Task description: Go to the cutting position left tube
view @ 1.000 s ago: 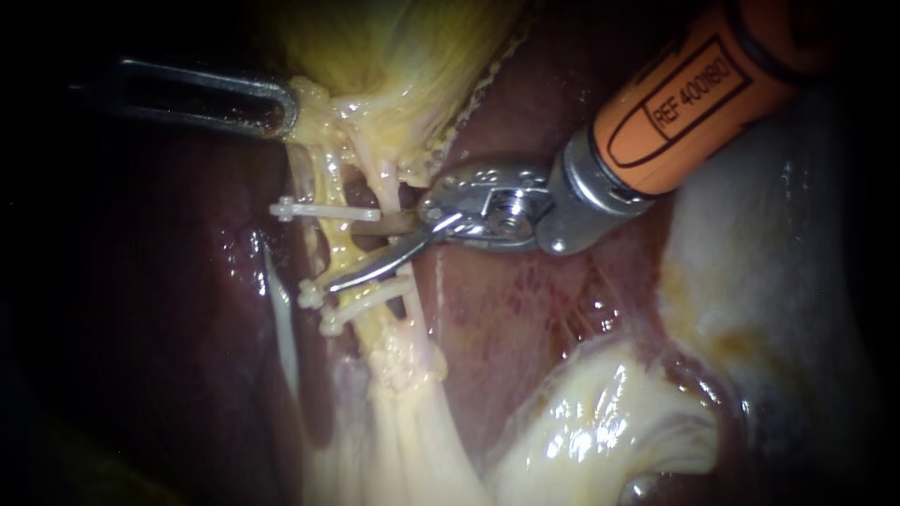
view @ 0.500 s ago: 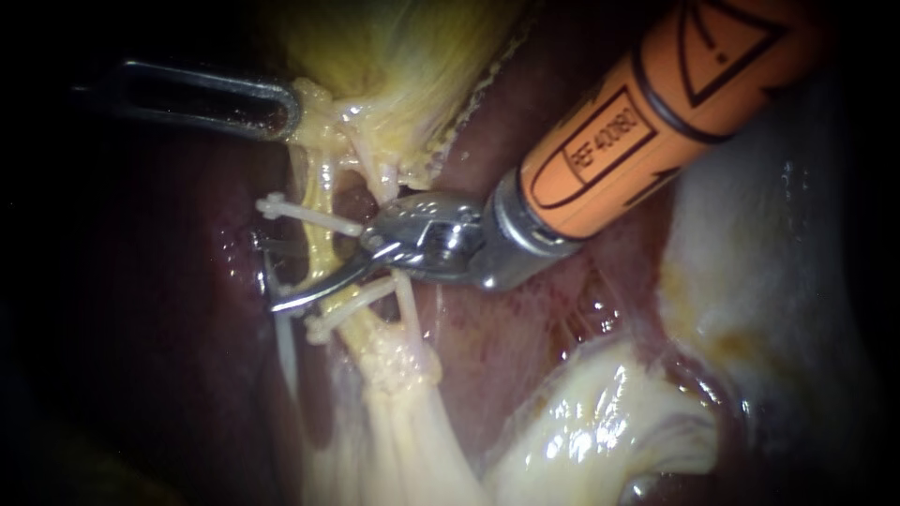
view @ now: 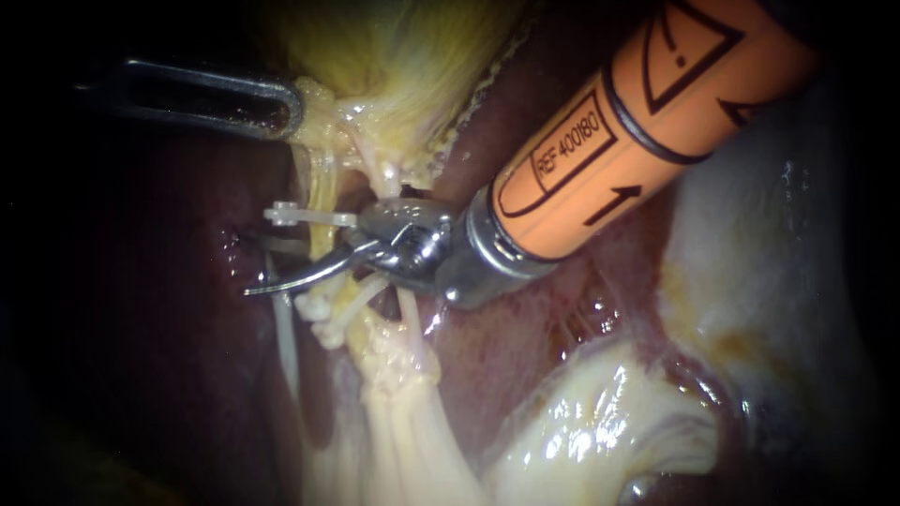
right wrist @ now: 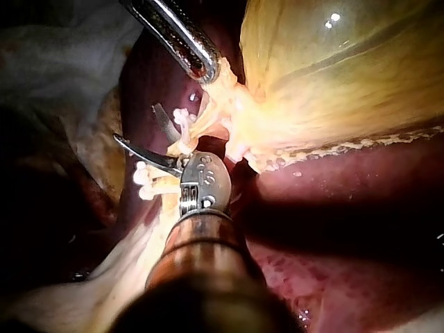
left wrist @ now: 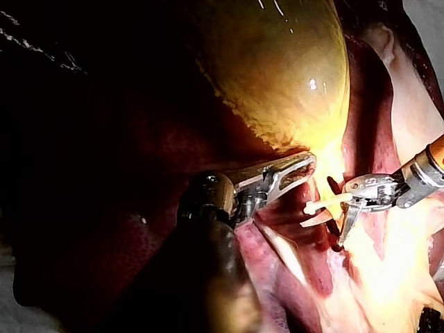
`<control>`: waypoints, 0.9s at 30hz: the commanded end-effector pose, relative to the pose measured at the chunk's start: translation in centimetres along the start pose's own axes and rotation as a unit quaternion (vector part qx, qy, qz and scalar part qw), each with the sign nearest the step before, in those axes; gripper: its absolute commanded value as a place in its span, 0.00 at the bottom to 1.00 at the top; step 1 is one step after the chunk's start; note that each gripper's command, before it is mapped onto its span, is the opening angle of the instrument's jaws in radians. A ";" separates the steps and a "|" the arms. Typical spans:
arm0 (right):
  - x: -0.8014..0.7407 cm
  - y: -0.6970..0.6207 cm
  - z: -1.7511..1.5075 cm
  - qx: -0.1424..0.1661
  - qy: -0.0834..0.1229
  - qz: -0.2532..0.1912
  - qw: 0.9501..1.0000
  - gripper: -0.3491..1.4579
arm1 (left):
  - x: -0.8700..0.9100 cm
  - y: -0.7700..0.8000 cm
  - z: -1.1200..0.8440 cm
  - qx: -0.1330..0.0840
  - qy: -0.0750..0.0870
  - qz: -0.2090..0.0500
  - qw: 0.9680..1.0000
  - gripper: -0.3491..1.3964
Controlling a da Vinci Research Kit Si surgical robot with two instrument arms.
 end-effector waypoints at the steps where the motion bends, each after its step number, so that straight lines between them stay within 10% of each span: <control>1: 0.02 -0.04 0.00 0.002 0.003 0.003 1.000 0.86 | 0.00 0.00 0.00 0.000 0.000 0.000 1.000 0.00; 16: 0.31 -0.42 -0.01 0.018 0.013 0.015 1.000 0.75 | 0.01 0.01 -0.02 0.001 0.000 0.000 1.000 0.00; 18: 0.33 -0.42 -0.03 0.018 0.013 0.015 1.000 0.63 | 0.01 0.01 -0.02 0.001 0.000 0.000 1.000 0.00; 20: 0.33 -0.41 -0.07 0.016 0.015 0.016 1.000 0.08 | 0.01 0.01 -0.02 0.001 0.000 0.000 1.000 0.00; 21: 0.33 -0.40 -0.09 0.012 0.017 0.025 0.999 0.00 | 0.01 0.01 -0.02 0.001 0.000 0.000 1.000 0.00; 27: 0.27 -0.31 -0.12 0.003 0.023 0.027 0.999 0.00 | 0.00 0.01 -0.01 0.000 0.000 0.000 1.000 0.00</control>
